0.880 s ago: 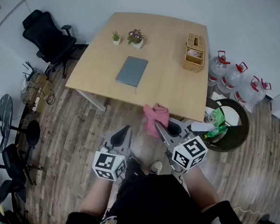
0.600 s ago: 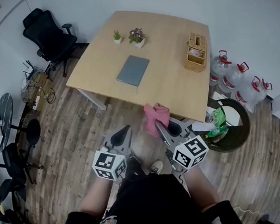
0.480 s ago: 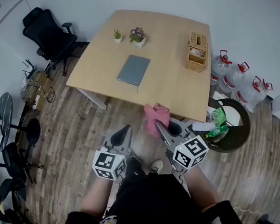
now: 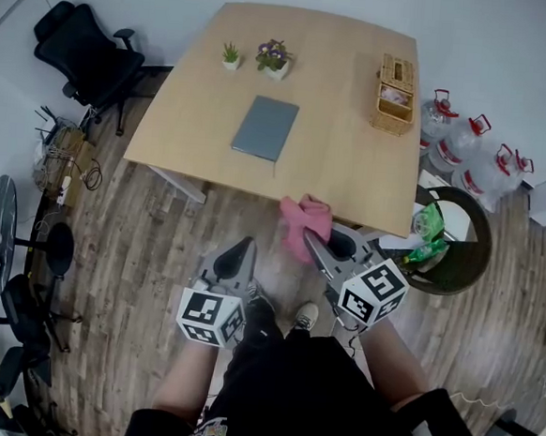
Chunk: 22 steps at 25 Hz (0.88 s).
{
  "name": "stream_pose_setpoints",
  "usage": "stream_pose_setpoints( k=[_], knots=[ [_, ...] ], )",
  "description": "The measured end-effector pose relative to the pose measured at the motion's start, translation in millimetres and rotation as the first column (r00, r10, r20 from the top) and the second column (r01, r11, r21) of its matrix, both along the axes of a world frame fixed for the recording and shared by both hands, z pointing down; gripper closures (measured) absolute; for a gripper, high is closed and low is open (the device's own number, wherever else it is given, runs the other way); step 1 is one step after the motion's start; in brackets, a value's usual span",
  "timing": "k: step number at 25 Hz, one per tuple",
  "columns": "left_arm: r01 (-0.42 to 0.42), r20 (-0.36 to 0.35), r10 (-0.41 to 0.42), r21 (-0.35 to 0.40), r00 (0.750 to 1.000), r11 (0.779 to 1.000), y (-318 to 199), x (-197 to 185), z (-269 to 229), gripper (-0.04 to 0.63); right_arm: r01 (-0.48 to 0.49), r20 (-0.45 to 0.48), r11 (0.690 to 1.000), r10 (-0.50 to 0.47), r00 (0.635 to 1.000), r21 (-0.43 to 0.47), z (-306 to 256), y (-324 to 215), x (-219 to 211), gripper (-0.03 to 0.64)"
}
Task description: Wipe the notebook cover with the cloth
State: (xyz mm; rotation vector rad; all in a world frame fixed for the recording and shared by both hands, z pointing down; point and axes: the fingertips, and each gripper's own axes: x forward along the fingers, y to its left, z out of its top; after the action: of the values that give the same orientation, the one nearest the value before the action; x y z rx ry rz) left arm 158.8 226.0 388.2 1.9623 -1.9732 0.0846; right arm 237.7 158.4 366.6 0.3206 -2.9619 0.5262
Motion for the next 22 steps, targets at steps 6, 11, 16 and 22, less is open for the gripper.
stream_pose_setpoints(
  k=[6,11,16,22],
  knots=[
    [-0.017,-0.029,0.016,-0.009,0.999,1.000,-12.8,-27.7,9.1,0.584,-0.012,-0.023,1.000,0.012,1.000,-0.013,7.2,-10.8,-30.6,0.551],
    [-0.027,-0.045,0.027,-0.014,0.999,1.000,-21.0,-59.1,13.0,0.584,-0.023,-0.041,0.999,0.022,0.999,-0.024,11.3,-18.9,-61.7,0.551],
    [-0.045,-0.055,0.044,-0.018,0.998,0.999,-30.4,-92.9,15.5,0.583,-0.036,-0.051,0.999,0.034,0.998,-0.029,12.9,-27.9,-97.5,0.551],
    [-0.072,-0.067,0.072,-0.005,0.995,0.997,-39.4,-133.3,13.1,0.584,-0.054,-0.057,0.998,0.053,0.997,-0.018,8.3,-36.4,-142.4,0.551]
  ],
)
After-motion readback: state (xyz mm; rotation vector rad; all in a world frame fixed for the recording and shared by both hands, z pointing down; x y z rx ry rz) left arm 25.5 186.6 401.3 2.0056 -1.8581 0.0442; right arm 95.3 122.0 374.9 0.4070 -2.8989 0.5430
